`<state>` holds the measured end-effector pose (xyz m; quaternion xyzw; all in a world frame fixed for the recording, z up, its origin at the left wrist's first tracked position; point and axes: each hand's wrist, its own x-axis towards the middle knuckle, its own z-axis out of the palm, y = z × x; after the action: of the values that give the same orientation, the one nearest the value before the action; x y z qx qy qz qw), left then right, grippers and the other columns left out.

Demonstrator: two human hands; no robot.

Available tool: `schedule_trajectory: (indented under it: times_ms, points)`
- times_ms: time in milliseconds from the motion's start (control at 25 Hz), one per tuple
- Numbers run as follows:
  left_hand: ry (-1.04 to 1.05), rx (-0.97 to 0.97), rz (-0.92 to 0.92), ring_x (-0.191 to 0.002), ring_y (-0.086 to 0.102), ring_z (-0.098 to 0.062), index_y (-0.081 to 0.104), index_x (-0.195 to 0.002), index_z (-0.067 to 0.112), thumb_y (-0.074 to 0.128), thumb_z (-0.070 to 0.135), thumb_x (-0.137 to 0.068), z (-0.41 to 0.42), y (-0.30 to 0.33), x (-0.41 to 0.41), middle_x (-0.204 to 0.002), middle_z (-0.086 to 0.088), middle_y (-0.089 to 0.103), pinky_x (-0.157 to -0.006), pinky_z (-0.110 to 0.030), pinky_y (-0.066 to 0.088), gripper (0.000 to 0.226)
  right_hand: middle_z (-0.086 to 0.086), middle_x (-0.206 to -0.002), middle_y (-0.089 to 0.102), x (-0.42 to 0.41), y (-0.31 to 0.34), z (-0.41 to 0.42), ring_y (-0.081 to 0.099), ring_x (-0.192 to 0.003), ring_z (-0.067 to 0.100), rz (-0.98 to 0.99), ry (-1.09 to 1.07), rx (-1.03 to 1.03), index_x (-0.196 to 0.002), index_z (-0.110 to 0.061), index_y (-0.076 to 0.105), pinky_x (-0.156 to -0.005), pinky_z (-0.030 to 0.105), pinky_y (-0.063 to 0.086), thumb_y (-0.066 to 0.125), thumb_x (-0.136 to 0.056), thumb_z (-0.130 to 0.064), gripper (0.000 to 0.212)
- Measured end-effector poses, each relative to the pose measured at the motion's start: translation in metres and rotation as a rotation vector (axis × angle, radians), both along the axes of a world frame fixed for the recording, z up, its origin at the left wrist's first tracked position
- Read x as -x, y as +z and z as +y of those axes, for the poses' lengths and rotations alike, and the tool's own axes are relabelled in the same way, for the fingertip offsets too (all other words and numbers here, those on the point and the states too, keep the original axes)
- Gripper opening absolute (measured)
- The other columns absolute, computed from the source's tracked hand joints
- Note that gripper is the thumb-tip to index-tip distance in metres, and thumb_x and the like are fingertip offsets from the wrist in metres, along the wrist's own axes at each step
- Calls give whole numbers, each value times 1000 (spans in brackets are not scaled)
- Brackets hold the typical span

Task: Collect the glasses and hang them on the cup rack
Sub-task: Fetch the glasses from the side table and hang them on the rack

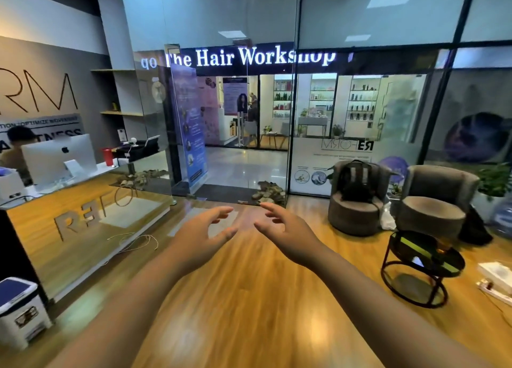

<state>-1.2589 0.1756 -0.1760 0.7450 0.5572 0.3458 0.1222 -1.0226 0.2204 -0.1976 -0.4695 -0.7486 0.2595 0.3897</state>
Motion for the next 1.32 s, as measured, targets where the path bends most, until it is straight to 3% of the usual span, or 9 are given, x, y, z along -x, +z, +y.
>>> schedule_trajectory:
  times_ms: [160, 320, 480, 680, 880, 1040, 1240, 1320]
  points:
    - [-59, 2, 3, -124, 57, -4, 54, -148, 31, 66, 47, -98, 88, 0, -36, -138, 13, 62, -99, -25, 45, 54, -8, -145, 60, -33, 0, 76, 55, -128, 7, 14, -39, 15, -153, -43, 47, -93, 24, 49, 62, -96, -63, 62]
    - [-107, 11, -18, -127, 58, -6, 54, -148, 30, 67, 47, -97, 174, -5, -68, -139, 12, 63, -105, -31, 47, 55, -8, -146, 59, -68, -8, 144, 52, -124, 2, 19, -96, 23, -154, -42, 46, -83, 12, 41, 61, -95, -66, 65]
    - [-205, 21, -16, -126, 57, -2, 55, -147, 32, 66, 50, -97, 257, -14, -107, -139, 14, 62, -104, -27, 46, 54, -6, -149, 58, -101, -19, 207, 53, -130, 8, 46, -194, 64, -154, -41, 46, -91, 24, 45, 62, -96, -63, 64]
    - [-341, 40, -11, -126, 56, -1, 54, -146, 38, 65, 56, -95, 384, -19, -152, -139, 17, 62, -107, -32, 48, 56, -1, -149, 58, -151, -16, 298, 55, -133, 14, 34, -330, 73, -155, -38, 47, -104, 34, 49, 64, -97, -58, 64]
    - [-514, 32, -36, -125, 58, -1, 55, -145, 37, 66, 55, -96, 502, -10, -216, -137, 17, 63, -105, -28, 47, 54, -4, -146, 60, -205, -6, 379, 55, -129, 11, 28, -504, 60, -153, -41, 48, -96, 24, 44, 64, -96, -60, 62]
    - [-615, 27, -30, -128, 57, -2, 55, -146, 38, 66, 52, -97, 569, -13, -266, -136, 16, 64, -108, -33, 48, 52, -6, -144, 61, -243, -11, 423, 55, -124, 6, 32, -595, 57, -152, -42, 48, -85, 13, 40, 64, -96, -60, 61]
    - [-671, 34, -33, -128, 58, -2, 52, -148, 39, 66, 51, -98, 645, -25, -323, -134, 16, 65, -107, -33, 48, 54, -4, -151, 57, -301, -18, 479, 53, -136, 14, 51, -685, 41, -156, -38, 46, -95, 24, 43, 64, -99, -56, 62]
    - [-674, 42, -50, -127, 57, -1, 46, -151, 42, 65, 51, -98, 673, -31, -349, -132, 18, 65, -105, -32, 47, 57, -6, -149, 56, -326, -23, 505, 52, -133, 11, 54, -714, 20, -157, -40, 42, -90, 21, 43, 63, -99, -57, 64]
